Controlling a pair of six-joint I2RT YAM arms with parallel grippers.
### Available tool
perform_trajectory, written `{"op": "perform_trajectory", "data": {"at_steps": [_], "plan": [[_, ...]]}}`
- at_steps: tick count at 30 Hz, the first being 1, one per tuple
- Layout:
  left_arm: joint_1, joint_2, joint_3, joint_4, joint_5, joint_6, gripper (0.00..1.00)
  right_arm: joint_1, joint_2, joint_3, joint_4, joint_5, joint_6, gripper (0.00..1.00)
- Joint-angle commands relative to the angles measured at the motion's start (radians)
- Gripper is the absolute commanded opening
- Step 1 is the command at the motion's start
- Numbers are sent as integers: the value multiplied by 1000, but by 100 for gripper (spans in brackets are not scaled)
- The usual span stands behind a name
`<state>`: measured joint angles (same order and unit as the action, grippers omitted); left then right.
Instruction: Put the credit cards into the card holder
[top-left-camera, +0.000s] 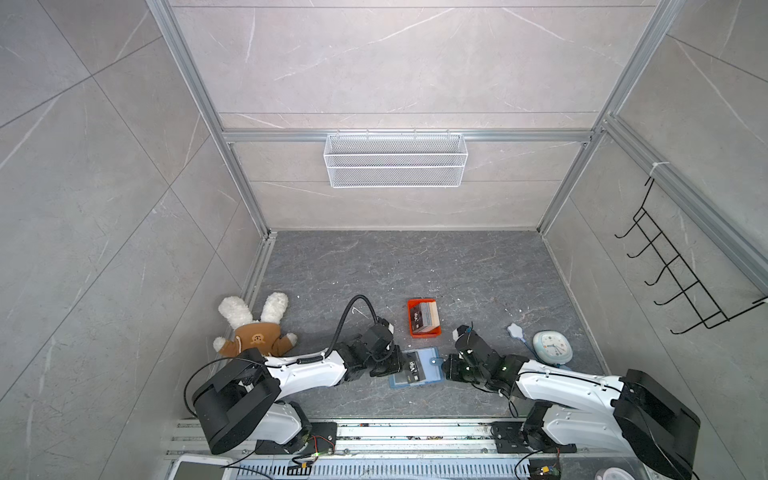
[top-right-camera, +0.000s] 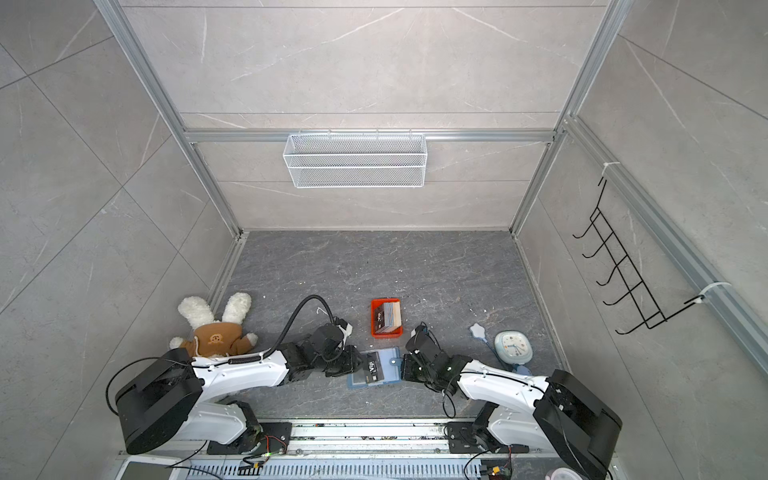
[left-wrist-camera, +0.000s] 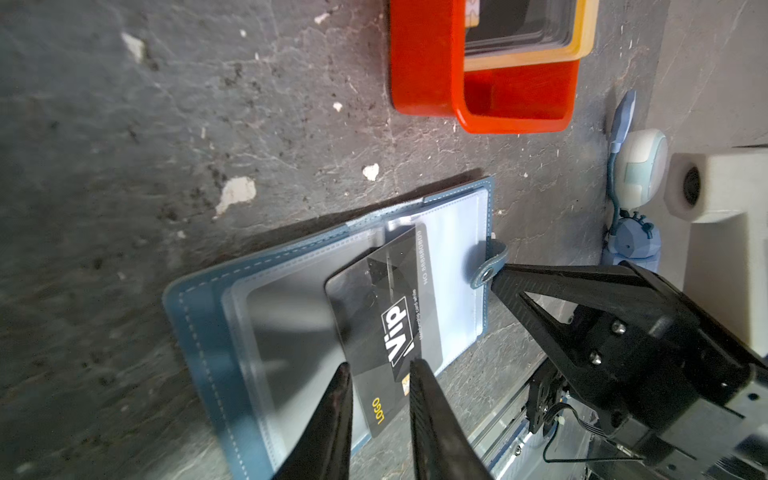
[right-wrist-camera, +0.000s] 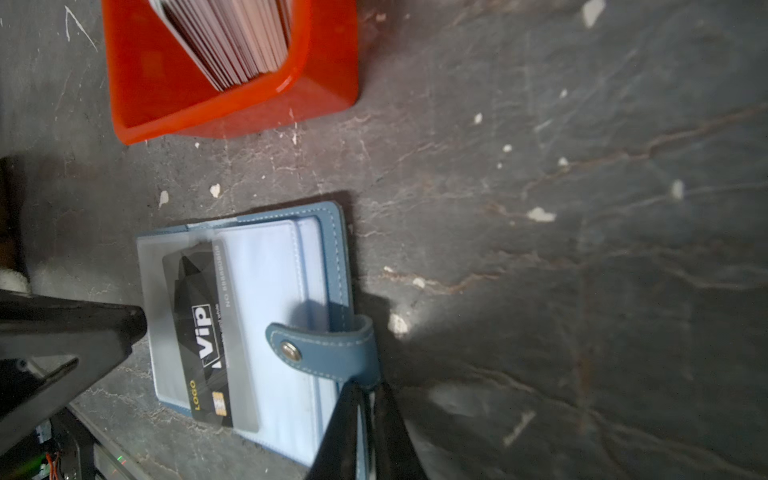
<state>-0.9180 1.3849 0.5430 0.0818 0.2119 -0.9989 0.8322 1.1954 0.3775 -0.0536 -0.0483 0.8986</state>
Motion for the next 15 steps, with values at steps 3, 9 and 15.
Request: {"op": "perform_trajectory", "data": {"at_steps": [3, 9, 15], "plan": [[5, 9, 40, -2, 20, 7, 27, 5, 7, -18, 18, -1, 12, 12], [5, 24, 48, 2, 18, 11, 27, 5, 13, -16, 26, -17, -4, 12], [5, 50, 59, 14, 23, 6, 27, 6, 43, -14, 52, -24, -4, 11]]}}
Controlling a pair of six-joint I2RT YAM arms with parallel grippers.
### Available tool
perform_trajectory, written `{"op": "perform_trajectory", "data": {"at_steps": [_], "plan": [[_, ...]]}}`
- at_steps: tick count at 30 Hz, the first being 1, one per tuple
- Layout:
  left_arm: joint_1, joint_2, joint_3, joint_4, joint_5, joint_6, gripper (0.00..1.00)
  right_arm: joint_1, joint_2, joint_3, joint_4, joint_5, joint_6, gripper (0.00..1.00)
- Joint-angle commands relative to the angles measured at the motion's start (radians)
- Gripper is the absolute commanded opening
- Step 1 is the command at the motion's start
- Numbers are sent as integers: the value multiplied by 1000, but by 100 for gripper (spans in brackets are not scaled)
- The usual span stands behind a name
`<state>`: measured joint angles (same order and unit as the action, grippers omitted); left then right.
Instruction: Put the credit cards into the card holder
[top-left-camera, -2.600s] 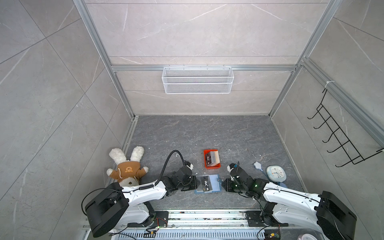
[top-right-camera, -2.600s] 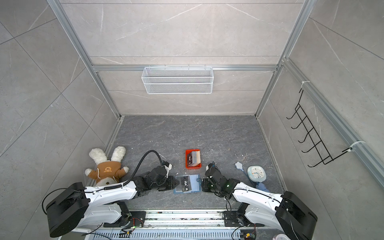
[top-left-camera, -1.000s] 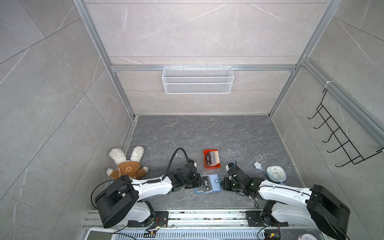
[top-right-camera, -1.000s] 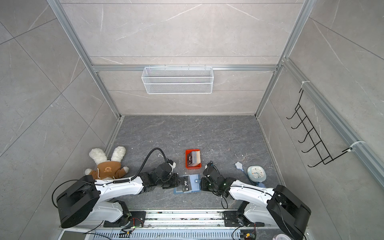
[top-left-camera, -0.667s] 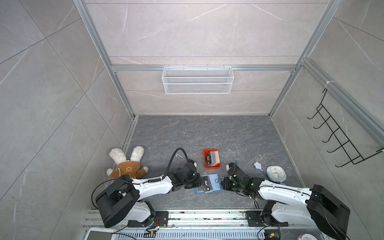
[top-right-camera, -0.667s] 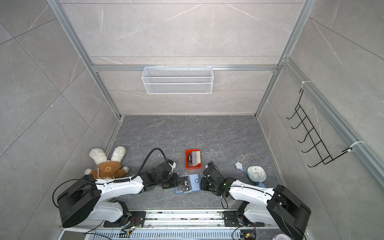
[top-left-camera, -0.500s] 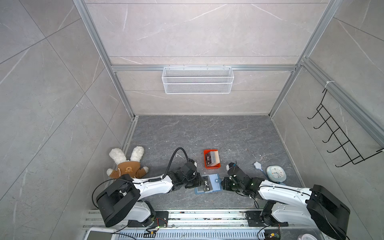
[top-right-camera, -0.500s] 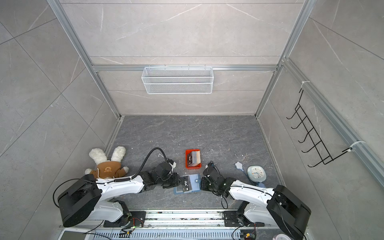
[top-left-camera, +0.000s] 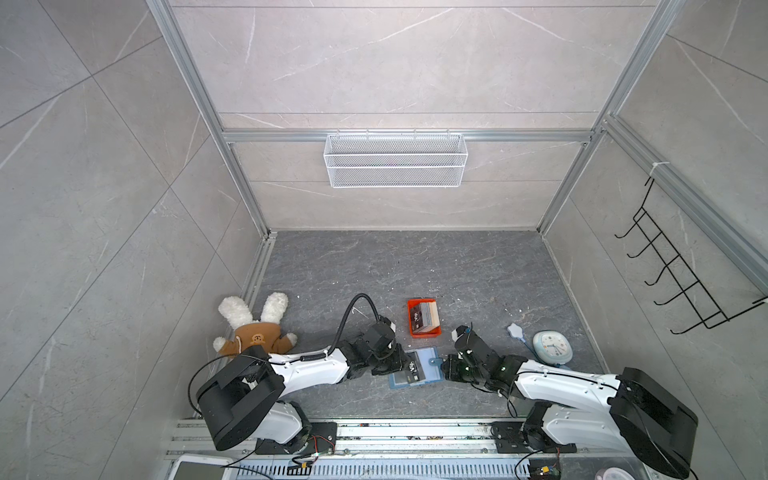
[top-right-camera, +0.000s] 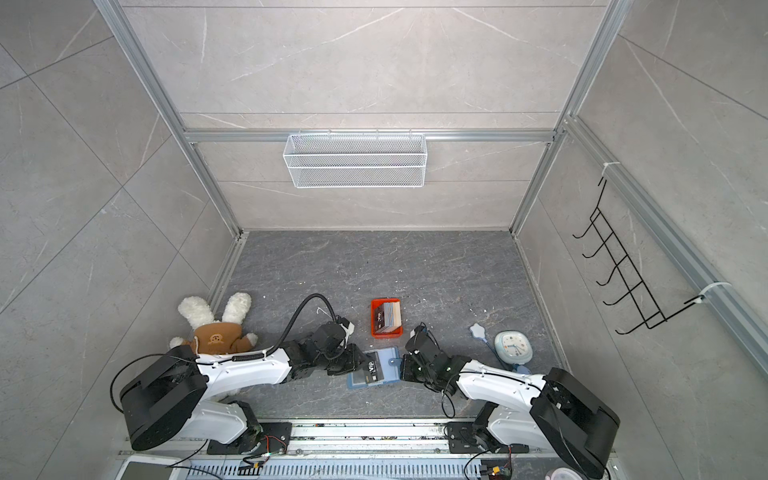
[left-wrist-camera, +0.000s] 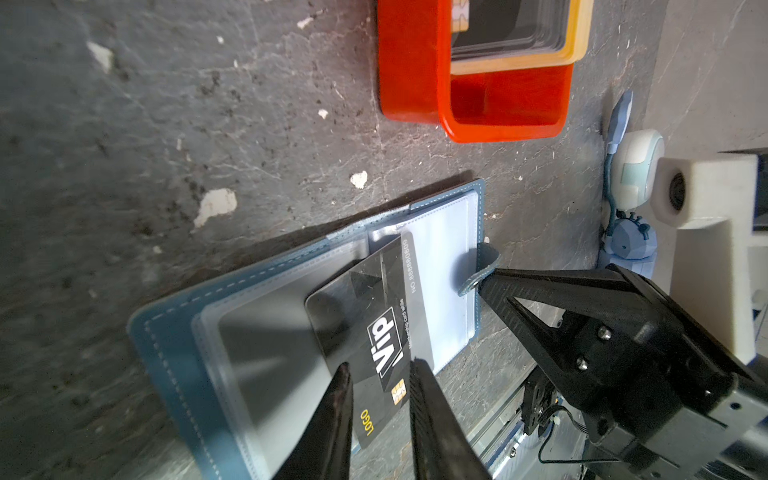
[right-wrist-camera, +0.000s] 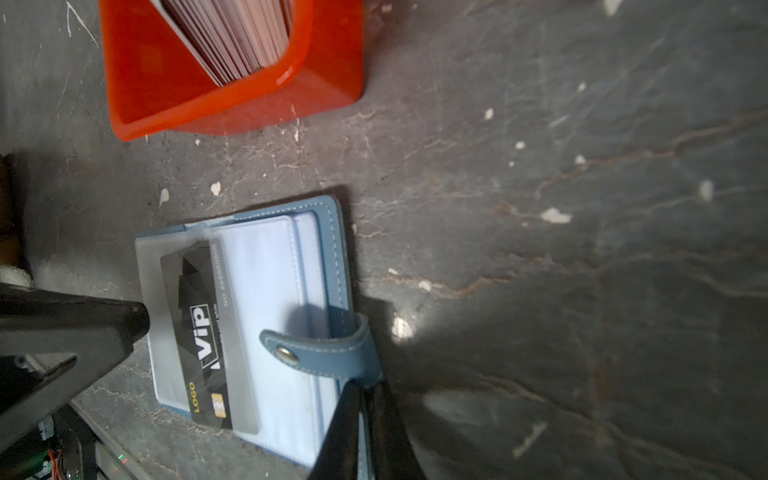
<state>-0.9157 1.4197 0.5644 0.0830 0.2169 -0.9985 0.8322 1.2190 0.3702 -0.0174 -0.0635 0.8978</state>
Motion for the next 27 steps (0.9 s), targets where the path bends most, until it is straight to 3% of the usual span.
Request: {"op": "perform_trajectory", "data": {"at_steps": [1, 17, 27], "plan": [[3, 19, 41, 15, 22, 4, 27, 4, 22, -7, 21, -11, -3, 11], [5, -71, 21, -127, -8, -14, 29, 4, -21, -22, 27, -36, -20, 11], [6, -27, 19, -124, 31, -33, 33, 4, 24, -22, 80, -65, -16, 13]]}}
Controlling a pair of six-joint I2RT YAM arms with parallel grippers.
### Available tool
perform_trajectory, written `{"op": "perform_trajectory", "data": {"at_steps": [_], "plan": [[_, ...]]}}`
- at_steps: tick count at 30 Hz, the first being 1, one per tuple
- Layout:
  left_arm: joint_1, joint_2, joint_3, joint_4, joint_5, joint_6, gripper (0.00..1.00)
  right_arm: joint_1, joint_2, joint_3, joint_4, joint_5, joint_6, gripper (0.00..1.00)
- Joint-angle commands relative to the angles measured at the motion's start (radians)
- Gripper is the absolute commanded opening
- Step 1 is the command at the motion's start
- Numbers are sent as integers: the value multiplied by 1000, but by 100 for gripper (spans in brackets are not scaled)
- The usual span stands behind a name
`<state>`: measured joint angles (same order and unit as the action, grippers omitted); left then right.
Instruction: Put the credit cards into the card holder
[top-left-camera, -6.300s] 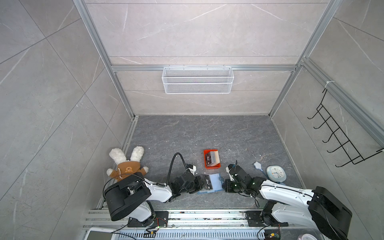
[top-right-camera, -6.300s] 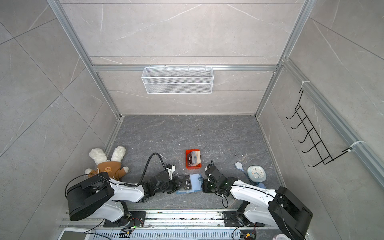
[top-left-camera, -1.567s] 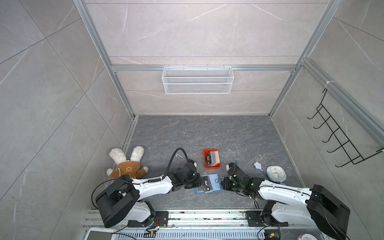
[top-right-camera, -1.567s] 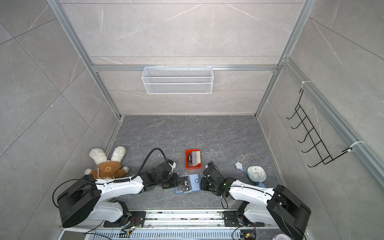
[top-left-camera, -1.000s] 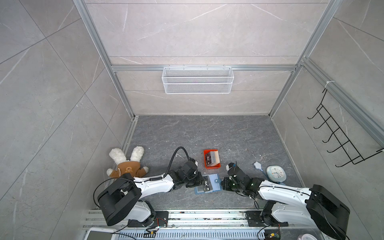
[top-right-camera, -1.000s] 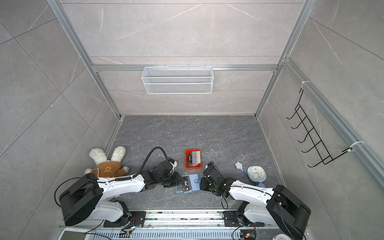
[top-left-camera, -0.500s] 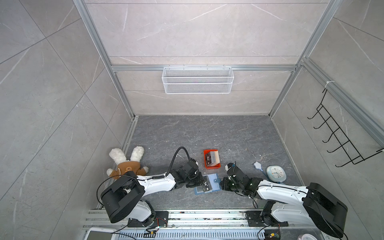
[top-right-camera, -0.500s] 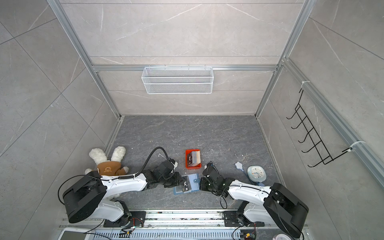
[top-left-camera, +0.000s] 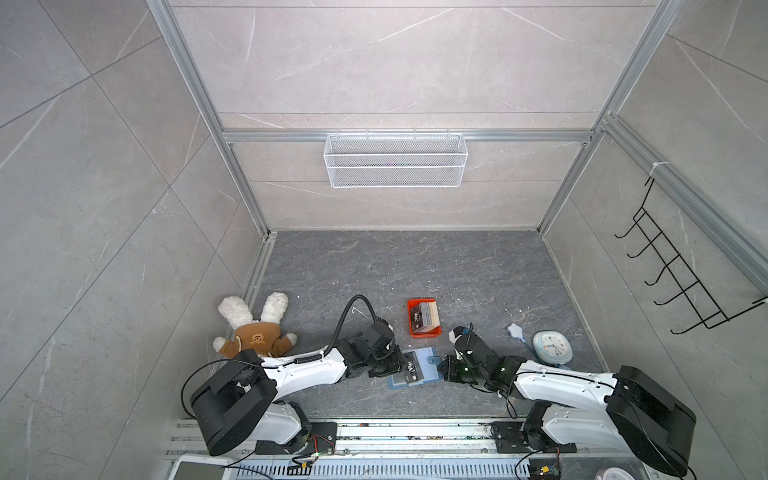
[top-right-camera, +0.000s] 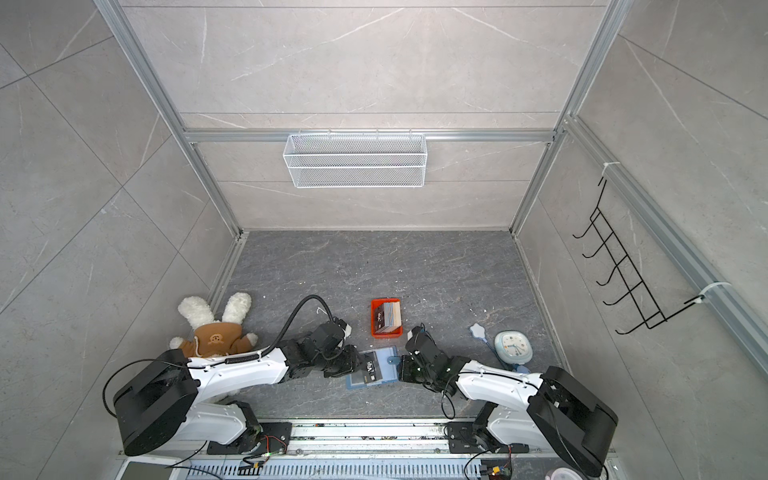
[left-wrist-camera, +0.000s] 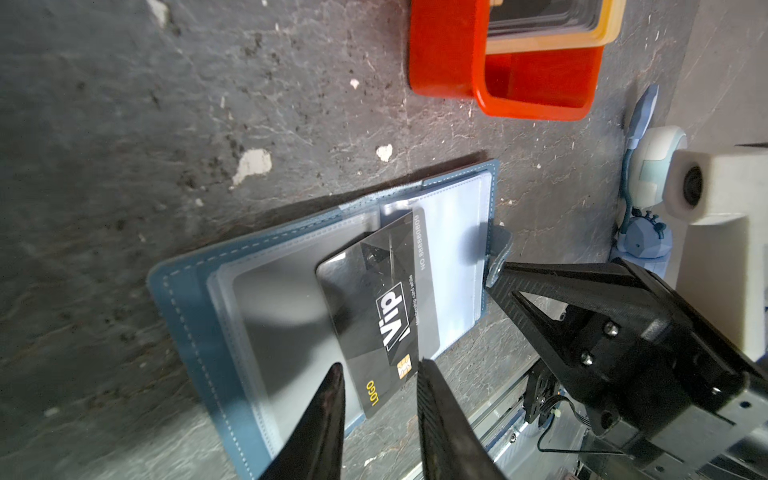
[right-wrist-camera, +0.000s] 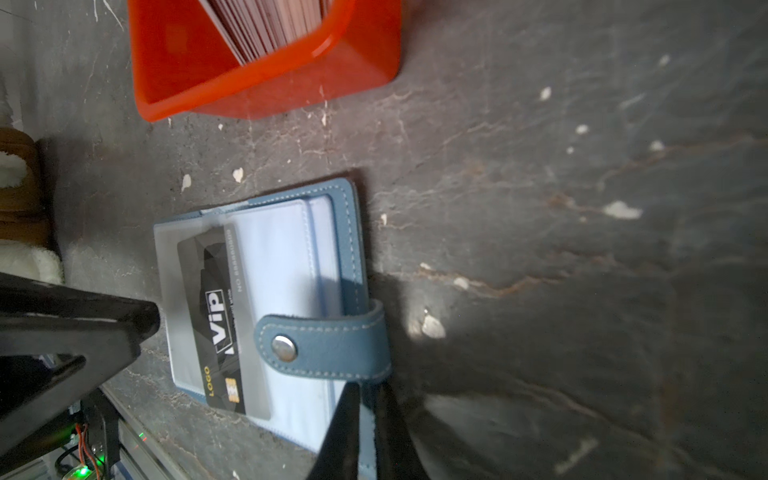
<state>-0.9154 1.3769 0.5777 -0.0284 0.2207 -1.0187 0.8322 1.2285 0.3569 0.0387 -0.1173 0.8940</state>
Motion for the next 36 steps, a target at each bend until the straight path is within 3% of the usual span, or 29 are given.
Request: {"op": "perform_trajectory", "data": {"at_steps": [1, 18, 36], "plan": [[6, 24, 8, -6, 33, -14, 33, 5, 18, -9, 23, -11, -12, 13], [7, 129, 60, 73, 87, -30, 34, 5, 44, -9, 25, -12, -13, 13], [7, 215, 52, 267, 146, -110, 33, 4, 43, -9, 25, -13, -13, 13]]}}
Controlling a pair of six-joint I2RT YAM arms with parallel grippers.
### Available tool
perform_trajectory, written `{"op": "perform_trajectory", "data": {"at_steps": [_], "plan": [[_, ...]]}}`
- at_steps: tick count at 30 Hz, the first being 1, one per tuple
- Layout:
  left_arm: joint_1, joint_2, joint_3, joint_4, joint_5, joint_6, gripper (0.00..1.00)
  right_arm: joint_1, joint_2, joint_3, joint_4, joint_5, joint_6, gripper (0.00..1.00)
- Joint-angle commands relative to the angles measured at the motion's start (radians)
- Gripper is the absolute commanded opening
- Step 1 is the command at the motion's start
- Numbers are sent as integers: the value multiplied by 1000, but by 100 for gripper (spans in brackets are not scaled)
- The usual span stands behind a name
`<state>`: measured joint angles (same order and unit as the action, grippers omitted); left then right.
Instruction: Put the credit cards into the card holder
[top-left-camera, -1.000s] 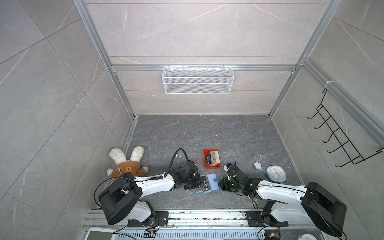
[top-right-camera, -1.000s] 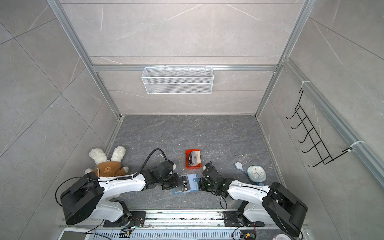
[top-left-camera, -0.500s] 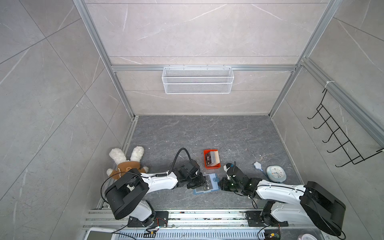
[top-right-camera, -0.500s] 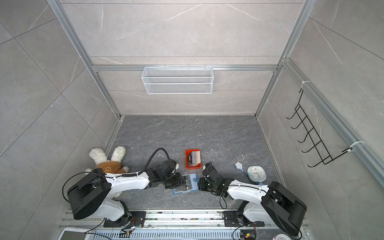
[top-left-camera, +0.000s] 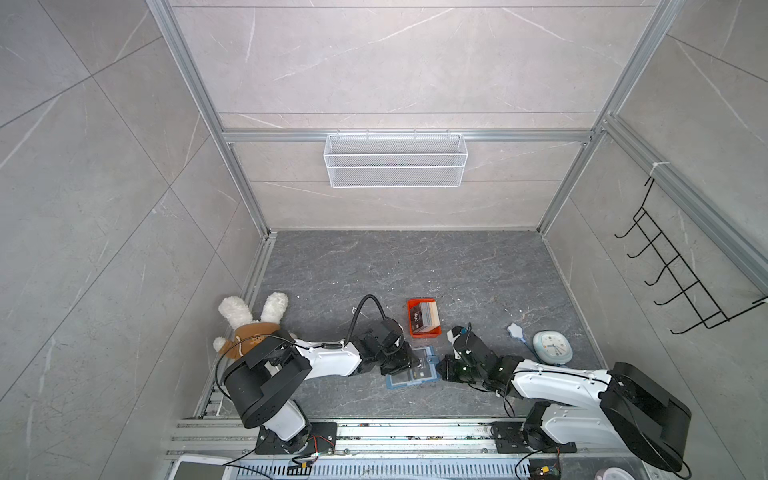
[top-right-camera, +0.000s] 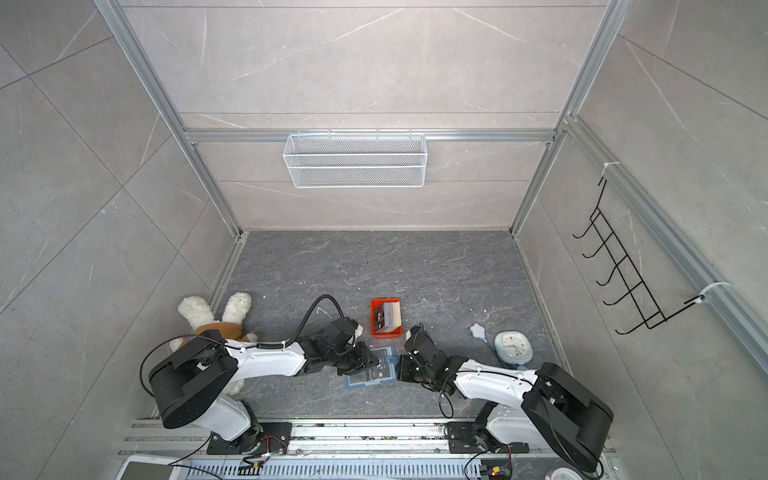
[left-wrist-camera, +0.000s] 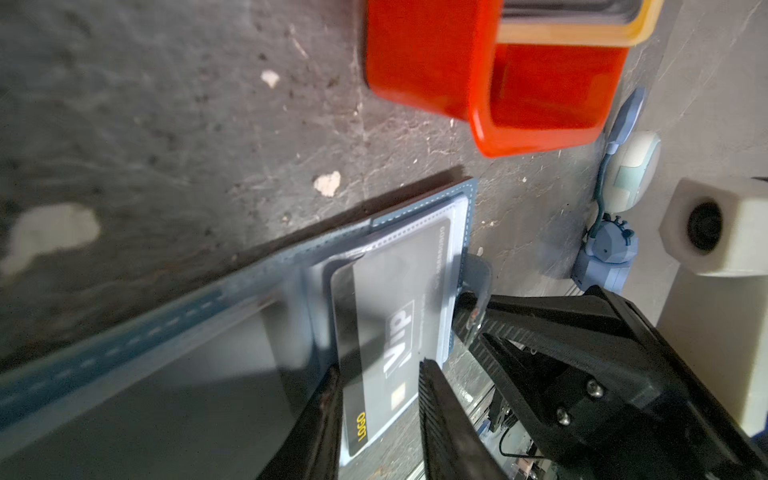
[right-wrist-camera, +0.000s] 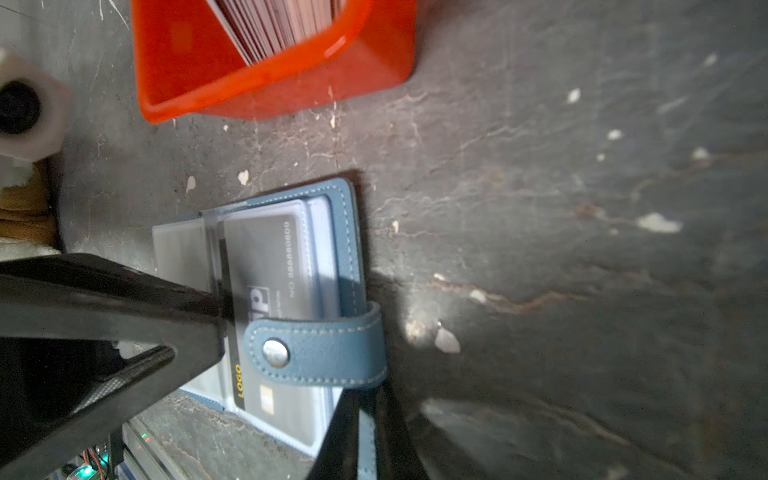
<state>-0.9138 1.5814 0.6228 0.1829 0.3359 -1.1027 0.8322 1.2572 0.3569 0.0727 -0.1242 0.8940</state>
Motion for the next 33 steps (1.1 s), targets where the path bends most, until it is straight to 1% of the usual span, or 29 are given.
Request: {"op": "perform_trajectory", "data": {"at_steps": [1, 5, 8, 12, 15, 20, 22, 27, 33], "plan": [[5, 8, 6, 53, 31, -25, 33, 5, 16, -9, -7, -8, -12, 13], [6, -10, -1, 29, 21, -20, 33, 5, 6, -10, -2, -12, -4, 13], [6, -38, -3, -36, -10, -2, 31, 6, -19, -15, -12, -5, 6, 13], [6, -70, -7, -100, -37, 16, 25, 5, -72, -18, -22, -9, 26, 13], [6, -83, -10, -117, -43, 19, 20, 5, -102, -18, -33, -14, 37, 13], [4, -68, -4, -106, -36, 21, 18, 4, -127, -14, -25, -34, 46, 13], [4, -54, 5, -100, -30, 21, 16, 5, -121, -10, -7, -47, 49, 13], [4, -33, 17, -117, -28, 31, 9, 4, -67, -21, 106, -101, 77, 15], [4, -16, 8, -114, -29, 27, 8, 4, -10, -19, 147, -129, 74, 20]]}}
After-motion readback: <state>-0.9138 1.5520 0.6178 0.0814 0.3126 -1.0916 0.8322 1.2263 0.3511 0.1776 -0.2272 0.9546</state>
